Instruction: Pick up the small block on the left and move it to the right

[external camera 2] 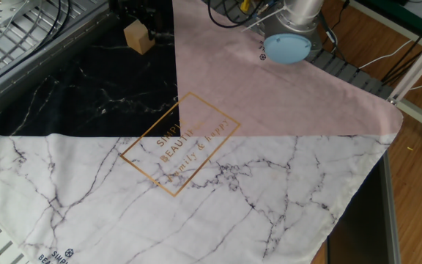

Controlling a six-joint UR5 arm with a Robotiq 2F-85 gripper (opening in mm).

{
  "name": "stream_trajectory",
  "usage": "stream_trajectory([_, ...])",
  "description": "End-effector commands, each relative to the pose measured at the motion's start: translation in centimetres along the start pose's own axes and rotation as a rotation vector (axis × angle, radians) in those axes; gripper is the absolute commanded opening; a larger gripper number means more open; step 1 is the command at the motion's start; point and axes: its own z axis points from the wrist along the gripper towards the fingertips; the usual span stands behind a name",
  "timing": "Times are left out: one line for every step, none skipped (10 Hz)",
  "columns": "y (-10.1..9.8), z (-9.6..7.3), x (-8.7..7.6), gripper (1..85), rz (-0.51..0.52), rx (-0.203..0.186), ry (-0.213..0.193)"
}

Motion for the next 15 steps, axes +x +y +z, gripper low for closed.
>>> stream_trajectory([0.28, 0.4, -0.58, 82.7, 0.025, -0.007, -0.022])
stream_trajectory([0.29, 0.43, -0.59, 82.3, 0.027, -0.007, -0.022])
stream_trajectory([0.3, 0.53, -0.61, 82.0, 0.035, -0.007, -0.022])
stream_trajectory([0.53, 0.75, -0.73, 81.7, 0.059, -0.017, -0.025])
stream_trajectory([0.23, 0.99, -0.83, 80.7, 0.065, -0.005, -0.028])
stream_trajectory([-0.1, 1.09, -0.87, 79.3, 0.068, 0.007, -0.03])
stream_trajectory([-0.01, 1.08, -0.77, 77.7, 0.079, 0.003, -0.025])
stream_trajectory([0.14, 1.08, -0.56, 76.0, 0.094, -0.003, -0.017])
stream_trajectory([0.09, 1.09, -0.48, 74.0, 0.105, -0.001, -0.014])
stream_trajectory([0.09, 1.09, -0.42, 72.3, 0.111, -0.002, -0.011])
stream_trajectory([0.17, 1.09, -0.39, 70.7, 0.114, -0.005, -0.01])
stream_trajectory([0.46, 1.08, -0.36, 67.0, 0.122, -0.016, -0.008])
stream_trajectory([0.49, 1.07, -0.26, 63.3, 0.128, -0.017, -0.003])
stream_trajectory([0.48, 1.04, -0.14, 60.0, 0.134, -0.015, 0.001])
stream_trajectory([0.45, 1.04, -0.12, 57.3, 0.139, -0.014, 0.003])
